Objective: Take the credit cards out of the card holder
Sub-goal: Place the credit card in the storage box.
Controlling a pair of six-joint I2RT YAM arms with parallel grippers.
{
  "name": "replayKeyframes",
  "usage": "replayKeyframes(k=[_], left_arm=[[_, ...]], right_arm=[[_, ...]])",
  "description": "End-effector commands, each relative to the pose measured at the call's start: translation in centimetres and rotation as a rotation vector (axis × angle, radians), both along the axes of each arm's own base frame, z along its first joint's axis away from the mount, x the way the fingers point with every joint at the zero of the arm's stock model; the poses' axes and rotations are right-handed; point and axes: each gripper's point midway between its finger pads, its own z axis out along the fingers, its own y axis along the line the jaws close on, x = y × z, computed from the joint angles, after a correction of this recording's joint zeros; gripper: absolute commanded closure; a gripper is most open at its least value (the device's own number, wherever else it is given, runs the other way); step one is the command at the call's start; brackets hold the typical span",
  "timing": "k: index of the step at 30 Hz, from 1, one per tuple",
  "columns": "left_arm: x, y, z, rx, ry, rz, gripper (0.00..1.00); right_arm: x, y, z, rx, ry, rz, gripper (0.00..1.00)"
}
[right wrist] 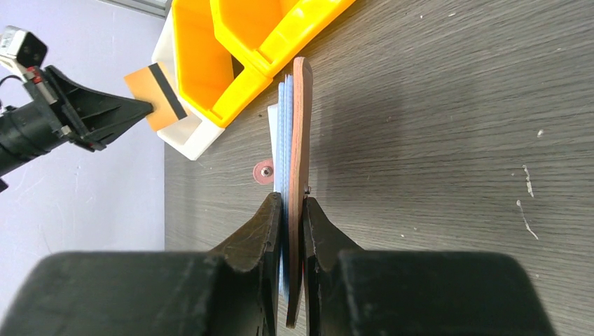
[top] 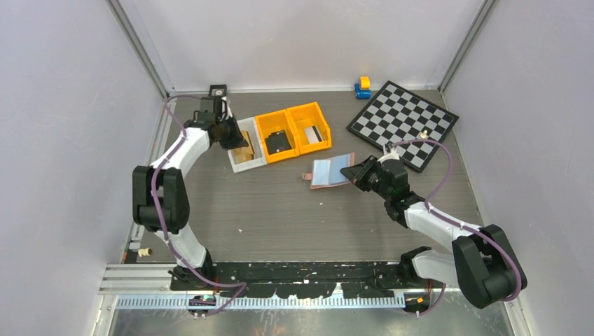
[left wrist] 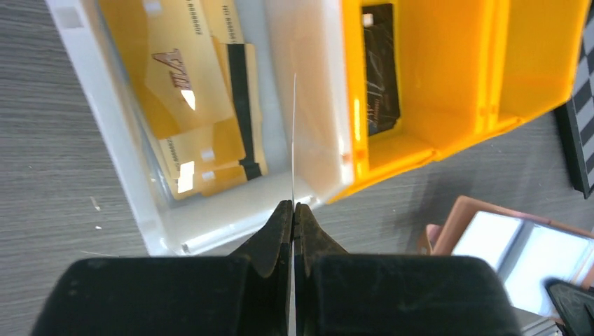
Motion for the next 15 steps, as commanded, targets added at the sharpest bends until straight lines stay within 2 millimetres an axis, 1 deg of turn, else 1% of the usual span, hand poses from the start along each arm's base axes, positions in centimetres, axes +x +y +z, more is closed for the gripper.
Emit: replayKeyframes(k=[1,6,11,13,15], left_arm=[[1.3,0.7,-0.1,-0.039,0.019,-0.004,1.0],[2.8,1.1,-0.7,-0.123,0.031,0.013,1.0],[3.7,2.1,-1.5,-0.114,0.042,0.043,1.0],[3.8,2.2,-2.0,-0.122,0.066,0.047,1.0],[3.9,2.3,-2.4,-0.124,0.077,0.052,0.96]], right_arm=[[0.8,0.1,1.8,0.019,-0.07,-0.007,0.99],[0.8,0.2,1.9,0.024,-0.07,-0.002,1.0],[0.8,0.0,1.8,0.022,-0.071,-0.011,0.99],[0.8,-0.2,2.0,0.019,-0.078,-0.018,1.0],[0.8,-0.3,2.0,0.017,-0.081,-0.022,0.99]])
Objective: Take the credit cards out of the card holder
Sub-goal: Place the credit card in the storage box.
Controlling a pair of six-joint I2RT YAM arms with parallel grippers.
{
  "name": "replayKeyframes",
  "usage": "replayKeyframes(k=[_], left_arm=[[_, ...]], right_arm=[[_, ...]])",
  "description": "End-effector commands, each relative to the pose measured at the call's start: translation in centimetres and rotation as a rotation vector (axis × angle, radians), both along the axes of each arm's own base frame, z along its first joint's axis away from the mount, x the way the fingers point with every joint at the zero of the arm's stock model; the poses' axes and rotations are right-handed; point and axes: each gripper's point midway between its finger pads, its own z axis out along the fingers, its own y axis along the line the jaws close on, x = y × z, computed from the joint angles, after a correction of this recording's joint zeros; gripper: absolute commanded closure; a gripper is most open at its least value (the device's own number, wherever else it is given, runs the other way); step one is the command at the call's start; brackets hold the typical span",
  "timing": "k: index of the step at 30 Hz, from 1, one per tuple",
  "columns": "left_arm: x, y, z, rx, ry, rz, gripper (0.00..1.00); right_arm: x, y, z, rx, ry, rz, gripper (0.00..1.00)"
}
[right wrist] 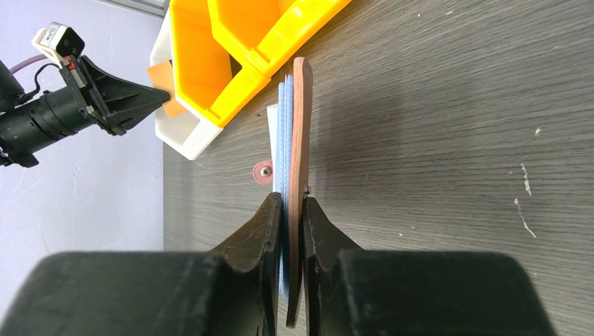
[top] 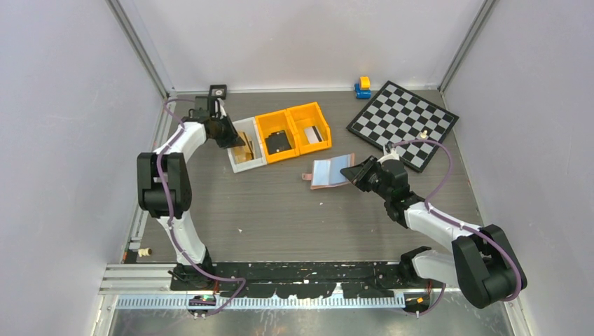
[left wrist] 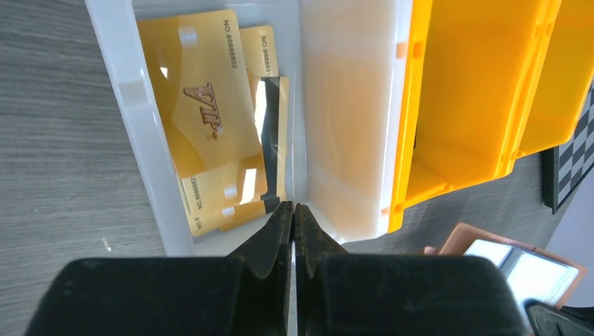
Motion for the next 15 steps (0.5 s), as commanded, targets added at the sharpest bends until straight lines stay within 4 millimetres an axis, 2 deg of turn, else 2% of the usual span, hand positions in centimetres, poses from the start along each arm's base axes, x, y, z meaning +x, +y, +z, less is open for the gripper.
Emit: replayKeyframes(k=[1,5,10,11,12,13,15], left_arm=[[1.3,0.1,1.0,-0.033,-0.024,0.005,0.92],[1.0,0.3,1.5,-0.019,-0.026,0.015,0.7],[-0.1,0.5,4.2,0.017,-0.08,0.03,0.45],[-0.4,0.2,5.0,0.018,-0.096,0.027,0.37],[-0.9,0.1,5.6,0.026,-0.108,0.032,0.16],[-1.6,-0.2,7.0,0.036,-0.137,0.032,0.07],[-2.8,-0.7,8.8,0.055,-0.183,0.031,0.01]], right_arm=[[0.8,-0.2,2.1,0.018,-0.082,-0.023,0.99],[0.8,-0.1,2.0,0.019,-0.078,-0.018,0.99],[0.9,0.0,1.9,0.019,-0.073,-0.012,1.0],[0.9,0.0,1.9,0.019,-0.074,-0.013,1.0],[0.9,0.0,2.0,0.018,-0.076,-0.014,1.0],[0.9,0.0,2.1,0.02,-0.077,-0.013,1.0],[0.9,0.0,2.1,0.021,-0.077,-0.014,1.0]])
